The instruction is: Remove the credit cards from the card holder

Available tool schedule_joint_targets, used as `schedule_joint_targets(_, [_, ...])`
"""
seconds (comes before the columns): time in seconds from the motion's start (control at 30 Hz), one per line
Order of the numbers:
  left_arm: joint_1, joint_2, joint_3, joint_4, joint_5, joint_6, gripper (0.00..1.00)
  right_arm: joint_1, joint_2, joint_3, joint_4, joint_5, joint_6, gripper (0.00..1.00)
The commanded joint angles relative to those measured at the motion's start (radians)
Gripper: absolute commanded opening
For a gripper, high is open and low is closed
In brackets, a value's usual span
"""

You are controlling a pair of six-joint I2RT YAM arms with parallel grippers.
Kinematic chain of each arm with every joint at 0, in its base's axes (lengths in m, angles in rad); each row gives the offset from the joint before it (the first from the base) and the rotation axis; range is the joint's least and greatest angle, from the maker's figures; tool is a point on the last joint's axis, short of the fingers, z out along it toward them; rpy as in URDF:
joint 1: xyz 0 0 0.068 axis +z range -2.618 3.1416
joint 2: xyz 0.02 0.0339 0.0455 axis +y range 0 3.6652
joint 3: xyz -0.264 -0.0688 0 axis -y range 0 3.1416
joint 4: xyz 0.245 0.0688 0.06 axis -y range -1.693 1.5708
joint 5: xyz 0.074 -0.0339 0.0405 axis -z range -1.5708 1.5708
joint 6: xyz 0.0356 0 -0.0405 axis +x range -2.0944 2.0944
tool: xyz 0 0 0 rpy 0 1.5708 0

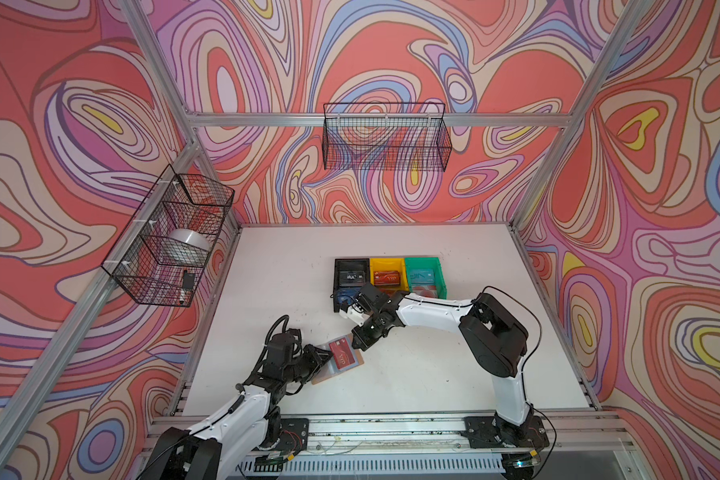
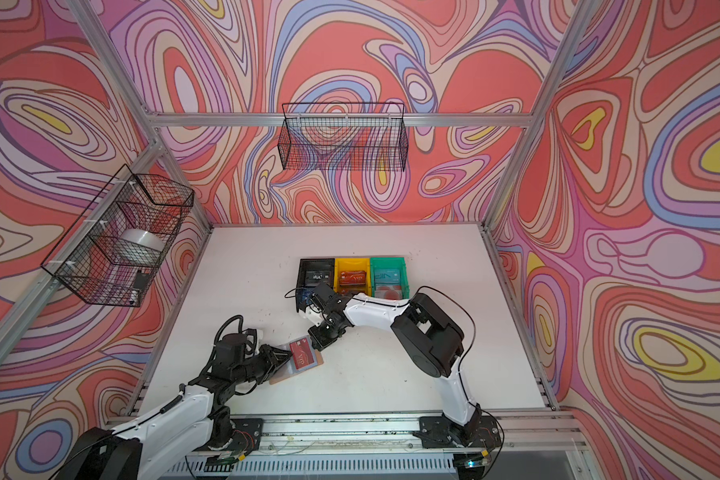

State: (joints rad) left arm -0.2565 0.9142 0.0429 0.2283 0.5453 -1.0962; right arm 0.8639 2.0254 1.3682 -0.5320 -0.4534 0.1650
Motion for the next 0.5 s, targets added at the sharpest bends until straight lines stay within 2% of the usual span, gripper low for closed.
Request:
schedule_joint_targets(0.0, [-0.007, 0.008, -0.008, 0.005, -0.007, 0.002, 0.22, 0.003, -0.016, 0.017, 0.0, -0.012, -0.009, 0.0])
schedule_joint_targets(0.47, [-0.006, 0.001, -0.006, 0.003, 0.004, 0.004, 0.22, 0.023, 0.077, 0.003, 0.045, -0.054, 0.031, 0.0])
